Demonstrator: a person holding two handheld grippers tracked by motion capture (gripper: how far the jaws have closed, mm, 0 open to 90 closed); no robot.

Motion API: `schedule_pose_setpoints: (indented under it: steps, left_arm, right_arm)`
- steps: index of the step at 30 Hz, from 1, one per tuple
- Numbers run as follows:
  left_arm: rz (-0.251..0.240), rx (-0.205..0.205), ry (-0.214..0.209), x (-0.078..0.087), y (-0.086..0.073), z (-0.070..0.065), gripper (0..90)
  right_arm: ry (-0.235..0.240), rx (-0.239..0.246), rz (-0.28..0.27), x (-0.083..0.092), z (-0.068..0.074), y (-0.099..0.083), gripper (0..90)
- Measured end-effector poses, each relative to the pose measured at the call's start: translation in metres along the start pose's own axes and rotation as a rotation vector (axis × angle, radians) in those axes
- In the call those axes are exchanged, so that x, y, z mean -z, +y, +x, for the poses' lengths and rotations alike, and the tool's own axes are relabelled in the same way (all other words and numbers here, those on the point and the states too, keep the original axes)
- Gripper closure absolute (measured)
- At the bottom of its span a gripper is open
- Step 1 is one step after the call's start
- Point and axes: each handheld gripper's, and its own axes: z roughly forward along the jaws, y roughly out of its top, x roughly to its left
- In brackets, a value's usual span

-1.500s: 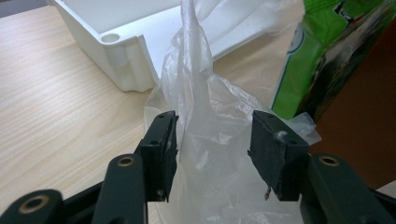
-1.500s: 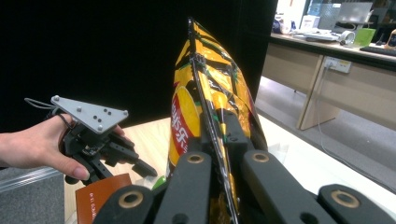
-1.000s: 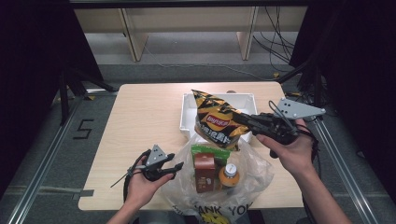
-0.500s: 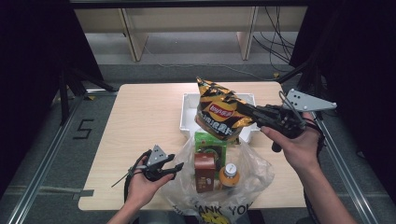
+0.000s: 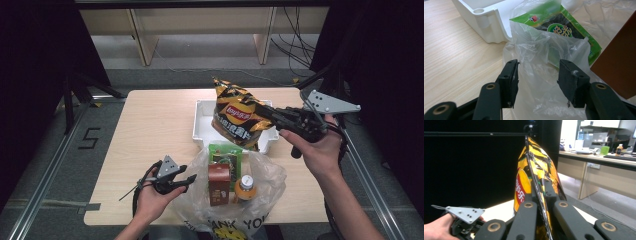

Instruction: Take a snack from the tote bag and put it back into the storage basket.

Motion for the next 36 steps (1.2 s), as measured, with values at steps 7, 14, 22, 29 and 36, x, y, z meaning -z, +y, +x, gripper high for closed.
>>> schedule_pose_setpoints:
  steps: [7, 14, 22, 29, 36]
  left_arm:
    - [-0.016, 0.020, -0.009, -0.001, -0.001, -0.002, 49.4]
    - [-0.024, 0.006, -0.009, 0.002, 0.000, -0.002, 48.8]
    - [-0.016, 0.010, -0.010, 0.005, -0.001, -0.001, 48.4]
    - [-0.034, -0.001, -0.002, 0.007, 0.001, 0.000, 48.1]
    - [-0.026, 0.021, -0.006, 0.006, -0.001, -0.002, 48.0]
  right_arm:
    - [-0.042, 0.025, -0.018, -0.007, -0.016, 0.002, 90.0]
    - [-0.070, 0.017, 0.000, -0.021, -0.030, 0.005, 90.0]
    - [-0.097, -0.016, 0.032, -0.038, -0.045, 0.002, 90.0]
    - [-0.110, -0.009, 0.049, -0.053, -0.058, 0.000, 90.0]
    - [-0.122, -0.024, 0.069, -0.064, -0.067, -0.003, 90.0]
